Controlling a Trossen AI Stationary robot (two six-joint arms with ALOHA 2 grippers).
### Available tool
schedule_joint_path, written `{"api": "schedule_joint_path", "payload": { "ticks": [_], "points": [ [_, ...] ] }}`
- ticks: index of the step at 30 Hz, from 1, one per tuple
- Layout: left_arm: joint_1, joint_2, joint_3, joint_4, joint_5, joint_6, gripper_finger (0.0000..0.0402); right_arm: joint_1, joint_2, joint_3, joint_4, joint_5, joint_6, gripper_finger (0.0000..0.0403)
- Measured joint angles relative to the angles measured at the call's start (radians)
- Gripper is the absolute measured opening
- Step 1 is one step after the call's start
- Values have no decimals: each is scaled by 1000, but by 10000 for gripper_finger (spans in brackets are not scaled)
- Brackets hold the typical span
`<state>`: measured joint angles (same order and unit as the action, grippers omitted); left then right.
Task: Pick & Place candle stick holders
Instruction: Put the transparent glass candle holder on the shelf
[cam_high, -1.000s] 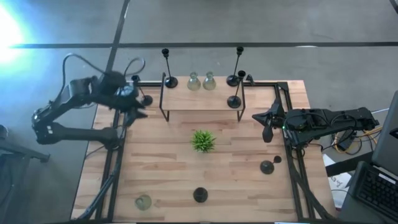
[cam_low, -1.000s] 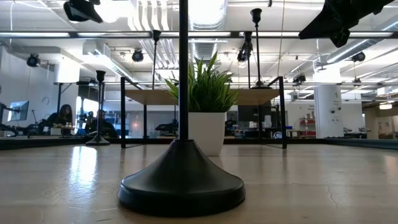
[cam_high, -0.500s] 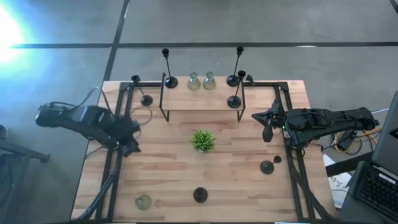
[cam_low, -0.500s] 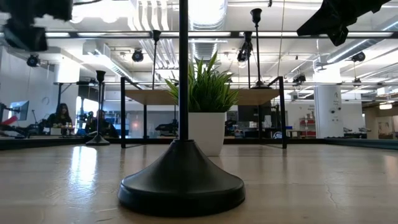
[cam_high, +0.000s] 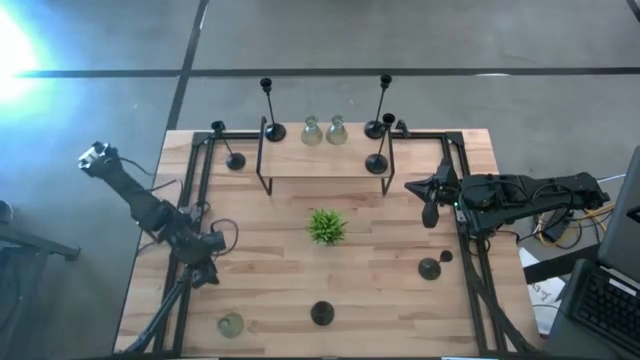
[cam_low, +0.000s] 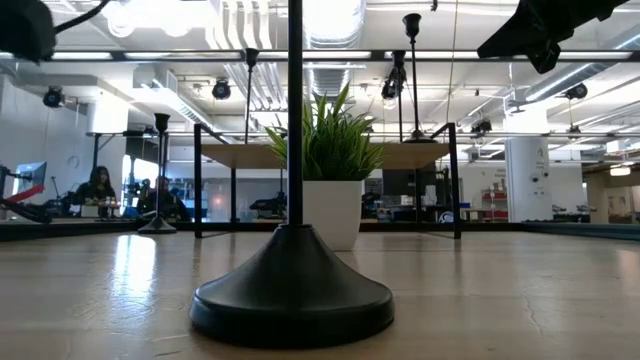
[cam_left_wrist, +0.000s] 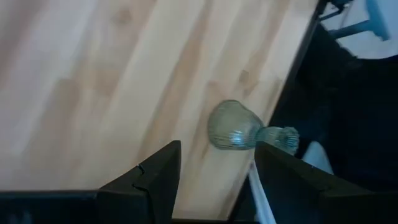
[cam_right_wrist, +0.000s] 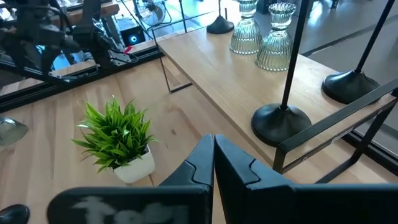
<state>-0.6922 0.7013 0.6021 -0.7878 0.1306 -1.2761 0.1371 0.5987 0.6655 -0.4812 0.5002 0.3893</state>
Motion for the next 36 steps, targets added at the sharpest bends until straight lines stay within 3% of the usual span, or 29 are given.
{"api": "schedule_joint_path", "payload": {
  "ticks": [10, 18, 26, 32, 36],
  "points": [
    [-211, 94, -59, 181, -67, -214, 208, 0, 0, 0, -1, 0, -26, 8],
    [-343, 254, -61, 349, -89, -253, 208, 0, 0, 0, -1, 0, -57, 8],
    [-409, 427, -61, 544, -89, -281, 208, 0, 0, 0, 46, 1, -53, 8],
    [-444, 527, -59, 658, -25, -329, 208, 0, 0, 0, 71, 0, -58, 8],
    [-476, 588, -57, 734, -111, -303, 208, 0, 0, 0, 71, 0, -85, 8]
  ]
}}
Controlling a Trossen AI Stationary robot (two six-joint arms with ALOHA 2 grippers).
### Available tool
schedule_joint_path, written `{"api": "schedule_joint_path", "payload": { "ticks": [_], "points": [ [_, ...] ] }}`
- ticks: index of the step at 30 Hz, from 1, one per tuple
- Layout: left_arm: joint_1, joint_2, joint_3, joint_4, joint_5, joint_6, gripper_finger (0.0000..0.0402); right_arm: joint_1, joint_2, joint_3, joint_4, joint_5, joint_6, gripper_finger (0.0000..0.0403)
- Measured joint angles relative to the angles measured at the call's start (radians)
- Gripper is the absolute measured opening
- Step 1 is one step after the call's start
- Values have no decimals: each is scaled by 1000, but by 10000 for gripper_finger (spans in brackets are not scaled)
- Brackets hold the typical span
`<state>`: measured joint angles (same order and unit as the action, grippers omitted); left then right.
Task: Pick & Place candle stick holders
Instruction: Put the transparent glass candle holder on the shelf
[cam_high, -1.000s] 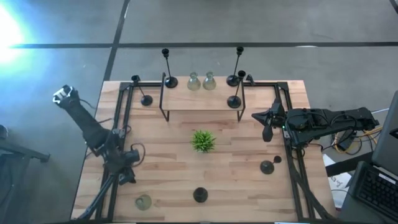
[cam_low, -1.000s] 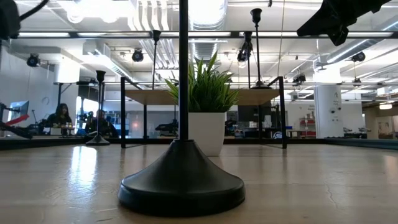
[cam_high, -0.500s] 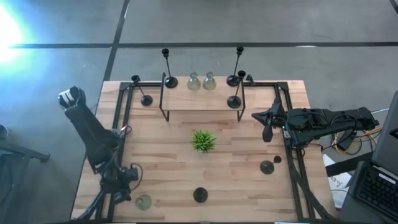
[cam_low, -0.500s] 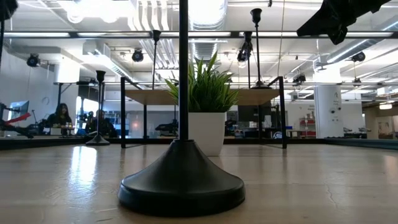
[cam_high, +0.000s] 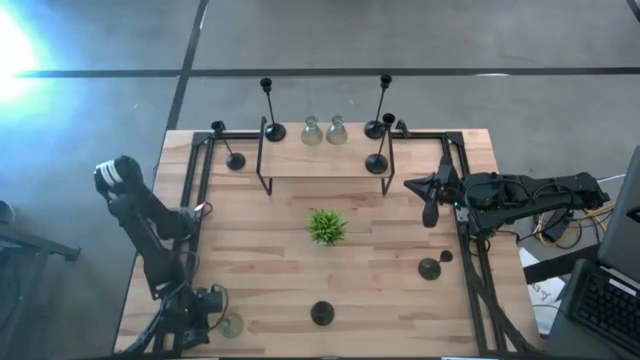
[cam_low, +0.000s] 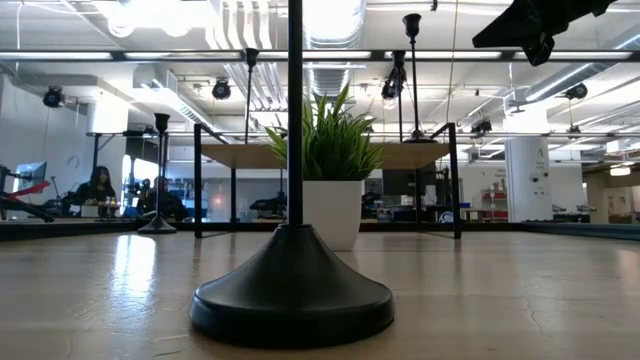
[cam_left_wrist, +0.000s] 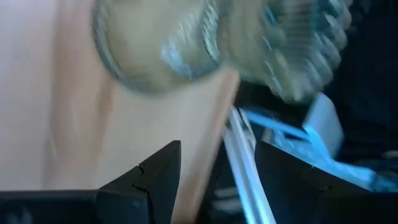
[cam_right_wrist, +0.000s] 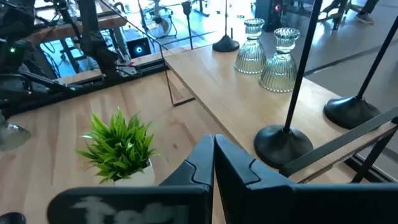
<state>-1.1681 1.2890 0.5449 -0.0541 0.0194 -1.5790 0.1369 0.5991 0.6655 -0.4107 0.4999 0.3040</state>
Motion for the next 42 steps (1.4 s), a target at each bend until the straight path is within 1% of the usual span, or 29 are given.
{"api": "schedule_joint_path", "payload": {
  "ticks": [3, 7, 12, 15, 18, 21, 26, 29, 33, 42],
  "points": [
    [-4, 39, 6, 7, -74, 34, 208, 0, 0, 0, 0, 0, -27, 8],
    [-5, 93, 30, 9, -147, 86, 208, 0, 0, 0, 1, 0, -39, 8],
    [-4, 149, 75, 10, -208, 169, 208, 0, 0, 0, 1, 0, -39, 8],
    [-4, 159, 91, 9, -286, 206, 208, 0, 0, 0, 3, 0, -38, 8],
    [-4, 157, 92, 6, -391, 221, 208, 0, 0, 0, 6, -1, -32, 8],
    [-4, 151, 92, -13, -449, 220, 208, 0, 0, 0, 6, -2, -23, 8],
    [-4, 154, 92, -48, -471, 221, 208, 0, 0, 0, 6, -2, -24, 8],
    [-3, 155, 90, -55, -514, 225, 209, 0, 0, 0, 6, -2, -25, 8],
    [3, 154, 90, -54, -528, 303, 208, 0, 0, 0, 6, -2, -27, 8],
    [4, 154, 90, -52, -610, 362, 209, 0, 0, 0, 6, -2, -27, 8]
  ]
}}
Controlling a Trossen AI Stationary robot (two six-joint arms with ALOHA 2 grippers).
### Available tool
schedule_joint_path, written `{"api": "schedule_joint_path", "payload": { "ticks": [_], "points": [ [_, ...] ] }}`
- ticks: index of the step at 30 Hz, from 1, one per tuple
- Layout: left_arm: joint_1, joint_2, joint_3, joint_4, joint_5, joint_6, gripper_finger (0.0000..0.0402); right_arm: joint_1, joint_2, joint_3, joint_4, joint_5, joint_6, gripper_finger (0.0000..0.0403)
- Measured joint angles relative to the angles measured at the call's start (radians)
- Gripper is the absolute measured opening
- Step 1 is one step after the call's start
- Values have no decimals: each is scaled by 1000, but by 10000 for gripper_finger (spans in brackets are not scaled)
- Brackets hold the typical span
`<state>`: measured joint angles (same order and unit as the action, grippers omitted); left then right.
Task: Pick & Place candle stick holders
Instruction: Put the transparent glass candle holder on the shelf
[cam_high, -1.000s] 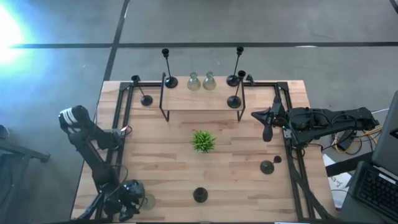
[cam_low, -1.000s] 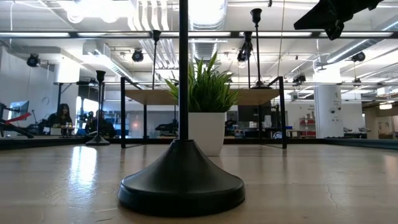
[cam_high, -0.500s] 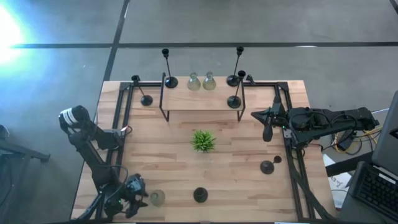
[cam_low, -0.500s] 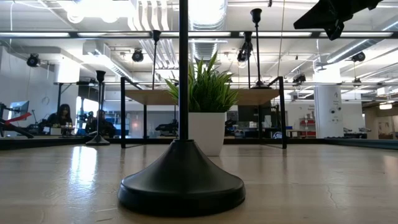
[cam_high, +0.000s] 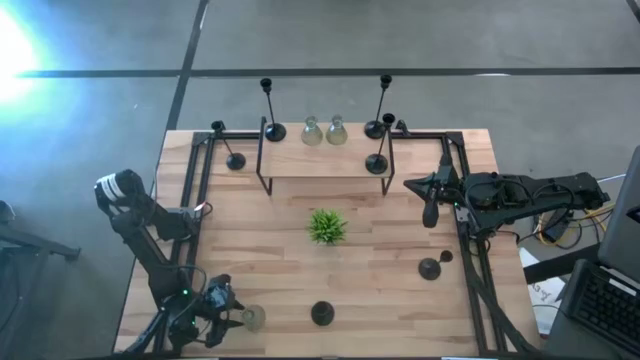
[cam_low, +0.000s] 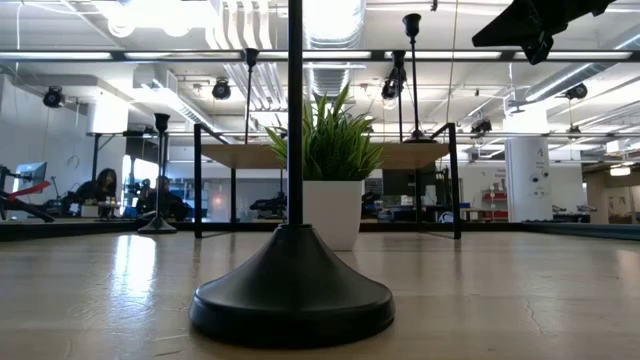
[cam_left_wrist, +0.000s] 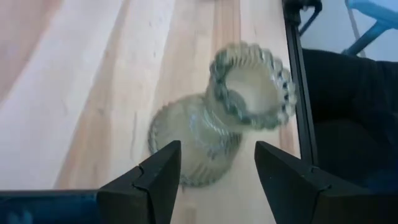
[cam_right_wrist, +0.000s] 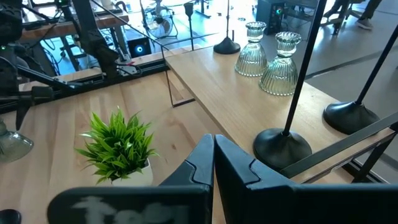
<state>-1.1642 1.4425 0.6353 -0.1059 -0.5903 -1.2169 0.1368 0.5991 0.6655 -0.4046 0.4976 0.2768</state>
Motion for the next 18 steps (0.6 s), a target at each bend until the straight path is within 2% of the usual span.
{"api": "schedule_joint_path", "payload": {
  "ticks": [10, 18],
  "points": [
    [10, 0, 0, 1, -70, 110, 209, 0, 0, 0, 0, 0, 0, 8],
    [24, -1, 0, 28, -70, 176, 208, 0, 0, 0, 5, 4, -17, 8]
  ]
}}
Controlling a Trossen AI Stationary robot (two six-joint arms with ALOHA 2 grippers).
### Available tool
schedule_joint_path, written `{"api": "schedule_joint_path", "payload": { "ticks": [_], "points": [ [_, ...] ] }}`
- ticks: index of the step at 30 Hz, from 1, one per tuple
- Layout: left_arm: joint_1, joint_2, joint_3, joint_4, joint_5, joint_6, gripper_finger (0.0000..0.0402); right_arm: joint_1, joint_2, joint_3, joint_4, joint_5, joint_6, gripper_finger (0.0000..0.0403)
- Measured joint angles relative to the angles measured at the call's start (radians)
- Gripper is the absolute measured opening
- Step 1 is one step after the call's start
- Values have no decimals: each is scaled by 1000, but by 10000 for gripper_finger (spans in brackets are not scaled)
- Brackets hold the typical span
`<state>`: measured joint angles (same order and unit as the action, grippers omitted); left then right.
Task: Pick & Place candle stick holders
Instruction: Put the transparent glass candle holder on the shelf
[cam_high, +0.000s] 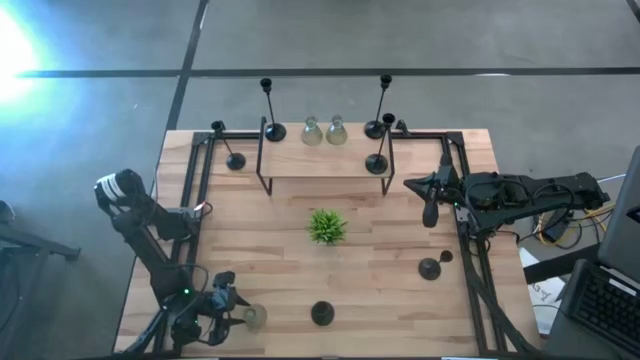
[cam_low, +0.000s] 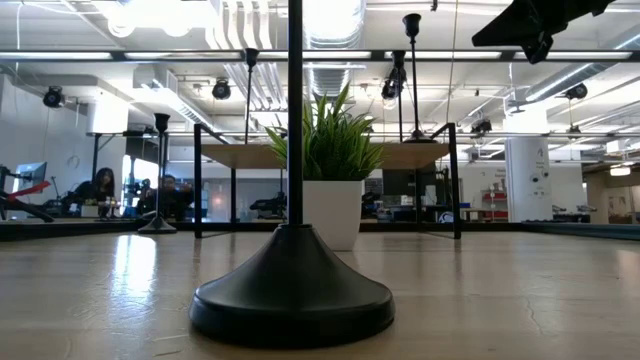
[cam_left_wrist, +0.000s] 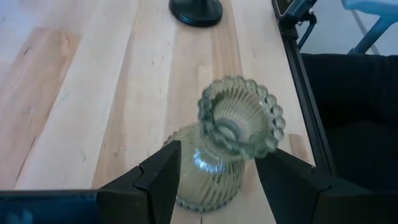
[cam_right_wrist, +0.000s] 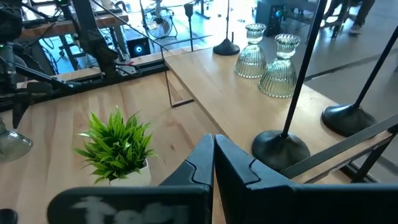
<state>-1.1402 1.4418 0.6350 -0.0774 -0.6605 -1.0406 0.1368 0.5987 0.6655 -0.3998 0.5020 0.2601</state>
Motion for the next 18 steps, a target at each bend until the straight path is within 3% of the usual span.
{"api": "schedule_joint_path", "payload": {
  "ticks": [6, 18],
  "points": [
    [32, 0, 0, 8, 45, 21, 209, 0, -2, 1, 56, 98, -12, 8],
    [48, 41, -2, 51, 68, 58, 209, 0, -2, 4, 47, 103, -6, 8]
  ]
}}
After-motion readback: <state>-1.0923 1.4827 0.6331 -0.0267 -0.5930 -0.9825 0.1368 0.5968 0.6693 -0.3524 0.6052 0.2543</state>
